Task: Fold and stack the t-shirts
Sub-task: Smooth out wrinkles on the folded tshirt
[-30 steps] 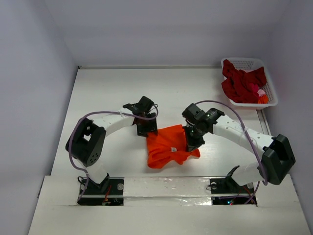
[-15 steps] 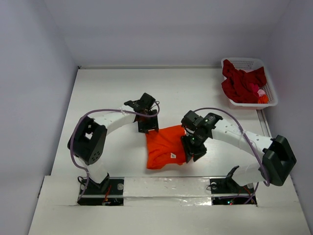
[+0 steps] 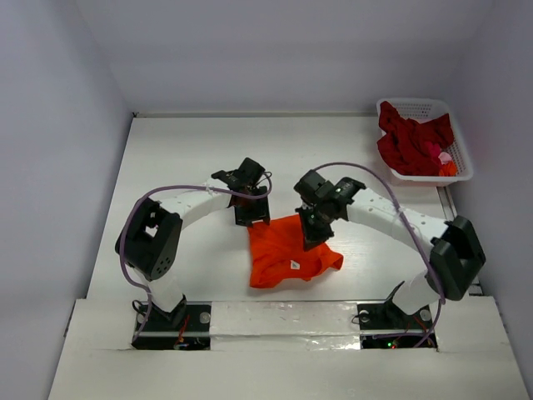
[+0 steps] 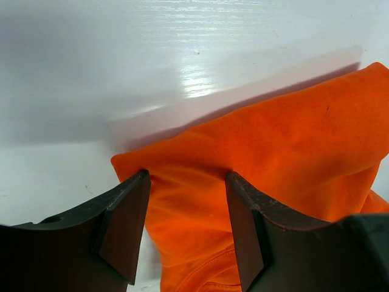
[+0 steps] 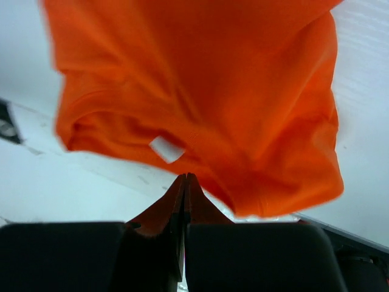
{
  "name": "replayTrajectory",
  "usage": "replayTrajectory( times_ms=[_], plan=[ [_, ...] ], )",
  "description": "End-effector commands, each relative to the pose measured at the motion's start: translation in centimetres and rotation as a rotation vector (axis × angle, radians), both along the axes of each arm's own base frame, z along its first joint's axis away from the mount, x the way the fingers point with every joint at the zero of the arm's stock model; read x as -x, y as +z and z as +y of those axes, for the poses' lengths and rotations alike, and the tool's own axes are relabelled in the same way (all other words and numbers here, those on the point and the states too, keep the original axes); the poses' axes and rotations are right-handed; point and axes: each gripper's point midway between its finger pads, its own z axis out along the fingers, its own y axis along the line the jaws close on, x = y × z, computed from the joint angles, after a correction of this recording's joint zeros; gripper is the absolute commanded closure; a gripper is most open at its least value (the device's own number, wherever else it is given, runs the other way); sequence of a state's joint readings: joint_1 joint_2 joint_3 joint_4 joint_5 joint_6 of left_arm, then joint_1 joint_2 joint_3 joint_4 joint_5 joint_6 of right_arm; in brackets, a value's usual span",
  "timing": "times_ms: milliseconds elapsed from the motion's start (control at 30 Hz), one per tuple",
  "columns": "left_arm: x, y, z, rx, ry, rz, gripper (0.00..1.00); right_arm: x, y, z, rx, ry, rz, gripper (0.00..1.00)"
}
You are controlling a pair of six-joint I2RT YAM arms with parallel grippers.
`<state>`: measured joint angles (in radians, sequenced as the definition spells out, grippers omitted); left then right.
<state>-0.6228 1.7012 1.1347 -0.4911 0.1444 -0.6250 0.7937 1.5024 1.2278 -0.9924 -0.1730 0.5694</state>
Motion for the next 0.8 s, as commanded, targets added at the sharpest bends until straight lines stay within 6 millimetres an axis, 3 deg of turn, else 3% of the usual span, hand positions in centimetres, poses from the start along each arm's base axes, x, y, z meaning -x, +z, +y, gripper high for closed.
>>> replayTrajectory(
  times_ms=[0, 67, 167, 367, 467, 633, 767],
  plan=[
    [-0.3, 1.2, -0.2, -0.003, -0.014, -0.026, 0.51, 0.4, -4.0, 0.7, 0.001, 0.003, 0.047, 1.0],
    [-0.3, 1.3, -0.3, -0.001, -0.015, -0.026, 0.51, 1.7, -6.5, -0.5, 0.048, 0.005, 0.101, 1.0],
    [-0.5, 1.5, -0.4, 0.002, -0.017, -0.03, 0.51, 3.2, -7.7, -1.7, 0.065, 0.009, 0.136, 1.0],
    [-0.8, 1.7, -0.6, 0.002, -0.021, -0.032, 0.51, 5.1, -7.5, -3.9, 0.081, 0.003, 0.145, 1.0],
    [-0.8, 1.8, -0.5, -0.002, -0.021, -0.033, 0.51, 4.2, -5.8, -3.8, 0.078, -0.016, 0.091, 1.0],
    [-1.1, 3.1, -0.5, 0.005, -0.019, -0.058, 0.51, 0.0, 0.1, -1.1, 0.013, -0.042, -0.053, 1.0],
    [-0.2, 3.8, 0.1, 0.0, -0.016, -0.055, 0.51, -2.3, -0.4, 0.7, 0.027, -0.045, -0.072, 1.0]
  ],
)
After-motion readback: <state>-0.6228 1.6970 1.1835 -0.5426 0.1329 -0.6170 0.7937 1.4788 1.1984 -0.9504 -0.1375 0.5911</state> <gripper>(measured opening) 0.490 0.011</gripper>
